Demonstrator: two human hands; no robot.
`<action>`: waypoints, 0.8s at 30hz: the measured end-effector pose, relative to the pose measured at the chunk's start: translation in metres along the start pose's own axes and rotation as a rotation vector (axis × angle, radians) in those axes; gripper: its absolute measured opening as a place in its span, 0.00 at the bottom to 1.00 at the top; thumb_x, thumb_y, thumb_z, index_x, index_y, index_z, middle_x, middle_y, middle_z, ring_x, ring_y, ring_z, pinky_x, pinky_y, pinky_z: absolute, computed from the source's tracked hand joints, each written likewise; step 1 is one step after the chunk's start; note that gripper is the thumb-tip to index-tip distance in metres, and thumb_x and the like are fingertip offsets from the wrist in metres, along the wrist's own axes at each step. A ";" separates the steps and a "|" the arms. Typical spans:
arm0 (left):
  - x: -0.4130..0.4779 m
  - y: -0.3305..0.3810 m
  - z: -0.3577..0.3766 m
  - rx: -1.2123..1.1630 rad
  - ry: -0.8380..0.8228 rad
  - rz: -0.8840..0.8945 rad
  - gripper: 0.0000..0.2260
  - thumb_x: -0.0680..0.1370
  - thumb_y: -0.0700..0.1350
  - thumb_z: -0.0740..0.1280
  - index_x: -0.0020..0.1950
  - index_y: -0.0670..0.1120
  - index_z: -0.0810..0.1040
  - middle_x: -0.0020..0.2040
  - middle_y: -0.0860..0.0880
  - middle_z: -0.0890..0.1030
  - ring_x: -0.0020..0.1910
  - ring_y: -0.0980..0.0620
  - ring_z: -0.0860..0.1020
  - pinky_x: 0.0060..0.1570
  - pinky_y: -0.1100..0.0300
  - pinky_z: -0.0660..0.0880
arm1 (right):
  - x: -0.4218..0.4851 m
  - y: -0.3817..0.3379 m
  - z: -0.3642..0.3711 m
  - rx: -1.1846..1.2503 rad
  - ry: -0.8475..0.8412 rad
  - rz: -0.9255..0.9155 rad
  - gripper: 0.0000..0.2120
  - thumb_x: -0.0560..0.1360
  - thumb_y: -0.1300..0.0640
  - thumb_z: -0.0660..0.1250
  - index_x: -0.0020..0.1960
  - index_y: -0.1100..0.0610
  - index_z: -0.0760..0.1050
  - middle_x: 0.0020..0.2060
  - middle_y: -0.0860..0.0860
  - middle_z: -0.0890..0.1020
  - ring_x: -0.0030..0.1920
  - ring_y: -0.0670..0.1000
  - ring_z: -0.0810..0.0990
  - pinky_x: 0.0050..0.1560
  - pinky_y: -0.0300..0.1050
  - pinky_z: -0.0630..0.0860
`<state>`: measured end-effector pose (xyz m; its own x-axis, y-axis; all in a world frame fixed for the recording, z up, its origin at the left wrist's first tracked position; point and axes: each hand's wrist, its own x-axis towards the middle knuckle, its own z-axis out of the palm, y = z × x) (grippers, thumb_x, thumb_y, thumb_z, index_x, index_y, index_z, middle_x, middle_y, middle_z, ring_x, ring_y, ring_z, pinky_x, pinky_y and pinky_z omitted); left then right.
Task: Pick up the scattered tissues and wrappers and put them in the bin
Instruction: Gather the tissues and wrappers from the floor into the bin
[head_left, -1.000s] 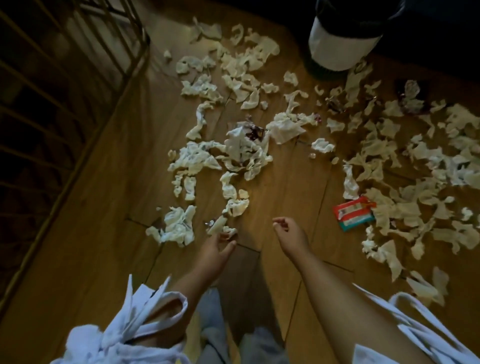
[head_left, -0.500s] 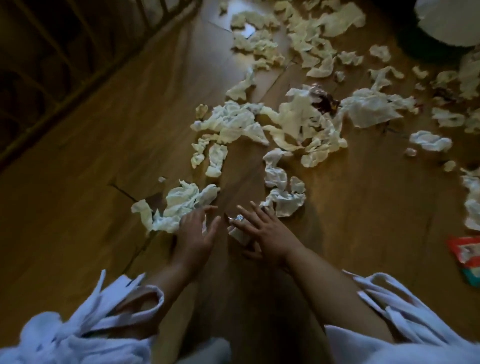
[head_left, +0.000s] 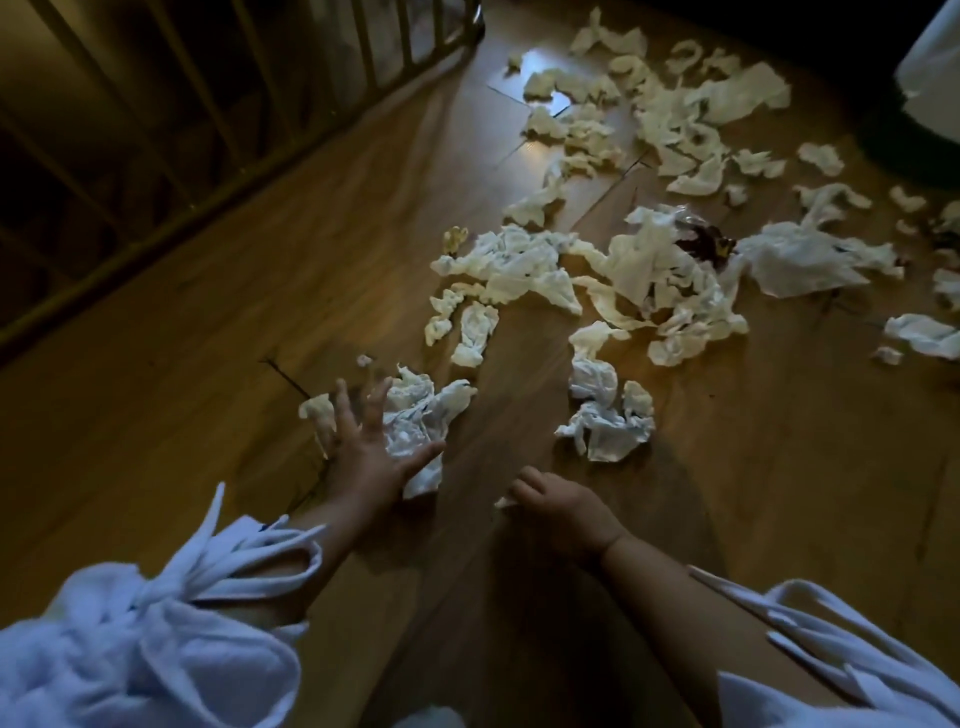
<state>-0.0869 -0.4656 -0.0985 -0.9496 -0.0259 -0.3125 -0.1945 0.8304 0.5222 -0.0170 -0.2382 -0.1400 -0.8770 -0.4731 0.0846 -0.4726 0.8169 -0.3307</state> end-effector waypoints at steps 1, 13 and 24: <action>0.006 -0.002 0.001 0.005 -0.029 -0.038 0.45 0.63 0.66 0.70 0.72 0.67 0.47 0.75 0.53 0.32 0.75 0.39 0.38 0.71 0.36 0.52 | 0.002 0.000 -0.004 0.010 0.040 0.014 0.08 0.74 0.49 0.57 0.42 0.52 0.71 0.36 0.47 0.76 0.27 0.45 0.73 0.24 0.34 0.67; 0.007 0.005 0.031 0.242 -0.085 0.246 0.18 0.76 0.47 0.66 0.66 0.53 0.69 0.66 0.48 0.68 0.64 0.48 0.64 0.59 0.57 0.65 | -0.023 0.031 -0.032 0.423 0.420 0.690 0.08 0.77 0.56 0.63 0.55 0.53 0.76 0.46 0.45 0.78 0.45 0.45 0.78 0.43 0.32 0.72; 0.008 0.023 0.012 -0.155 -0.052 0.271 0.13 0.76 0.53 0.65 0.44 0.45 0.81 0.41 0.50 0.76 0.41 0.52 0.75 0.39 0.54 0.75 | 0.009 0.064 -0.016 0.186 0.024 0.812 0.25 0.74 0.37 0.58 0.70 0.41 0.61 0.76 0.46 0.51 0.76 0.54 0.40 0.73 0.55 0.40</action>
<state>-0.0960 -0.4401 -0.0990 -0.9588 0.2166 -0.1838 0.0247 0.7081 0.7057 -0.0569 -0.1850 -0.1459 -0.9413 0.2486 -0.2282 0.3281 0.8322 -0.4471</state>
